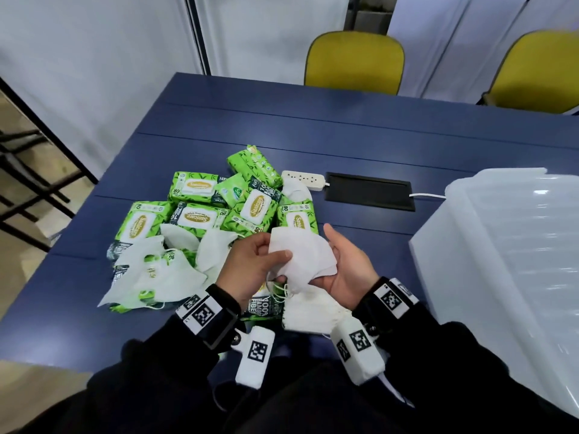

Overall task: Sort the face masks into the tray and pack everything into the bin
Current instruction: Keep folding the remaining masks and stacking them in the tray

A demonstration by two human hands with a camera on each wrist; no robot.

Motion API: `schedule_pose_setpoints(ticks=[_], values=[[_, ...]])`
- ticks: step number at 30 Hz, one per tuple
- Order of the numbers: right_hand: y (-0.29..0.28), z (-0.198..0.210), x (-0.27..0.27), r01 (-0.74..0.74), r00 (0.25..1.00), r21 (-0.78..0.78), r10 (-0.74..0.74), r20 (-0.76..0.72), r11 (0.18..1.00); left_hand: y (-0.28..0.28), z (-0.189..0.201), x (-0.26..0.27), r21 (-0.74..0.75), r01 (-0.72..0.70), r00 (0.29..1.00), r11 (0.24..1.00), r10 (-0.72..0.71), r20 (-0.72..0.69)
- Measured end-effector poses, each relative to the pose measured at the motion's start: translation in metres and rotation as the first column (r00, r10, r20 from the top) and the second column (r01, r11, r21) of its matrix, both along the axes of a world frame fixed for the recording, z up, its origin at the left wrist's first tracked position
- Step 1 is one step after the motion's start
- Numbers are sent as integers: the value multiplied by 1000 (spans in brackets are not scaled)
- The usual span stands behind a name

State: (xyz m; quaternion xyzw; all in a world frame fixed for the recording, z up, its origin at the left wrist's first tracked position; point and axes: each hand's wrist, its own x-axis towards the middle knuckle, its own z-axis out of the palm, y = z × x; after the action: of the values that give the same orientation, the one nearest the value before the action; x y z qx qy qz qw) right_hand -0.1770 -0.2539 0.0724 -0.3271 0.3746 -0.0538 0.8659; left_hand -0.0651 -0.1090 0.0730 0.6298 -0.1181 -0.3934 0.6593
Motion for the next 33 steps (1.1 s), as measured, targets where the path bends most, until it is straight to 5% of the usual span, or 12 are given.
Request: schedule_pose_setpoints(ticks=[20,28,33], values=[[95,6,75,-82,978,-195,40,-206,977,90,-12,87,155,165,968,974,-190,165],[114,2,102,-2,988,-147,-21,-154,989,103,-23,117,174,134,971,976,-164,174],[118,-4,111,-106,993,-187,93,-76,977,104,-26,127,189,125,970,974,-160,184]])
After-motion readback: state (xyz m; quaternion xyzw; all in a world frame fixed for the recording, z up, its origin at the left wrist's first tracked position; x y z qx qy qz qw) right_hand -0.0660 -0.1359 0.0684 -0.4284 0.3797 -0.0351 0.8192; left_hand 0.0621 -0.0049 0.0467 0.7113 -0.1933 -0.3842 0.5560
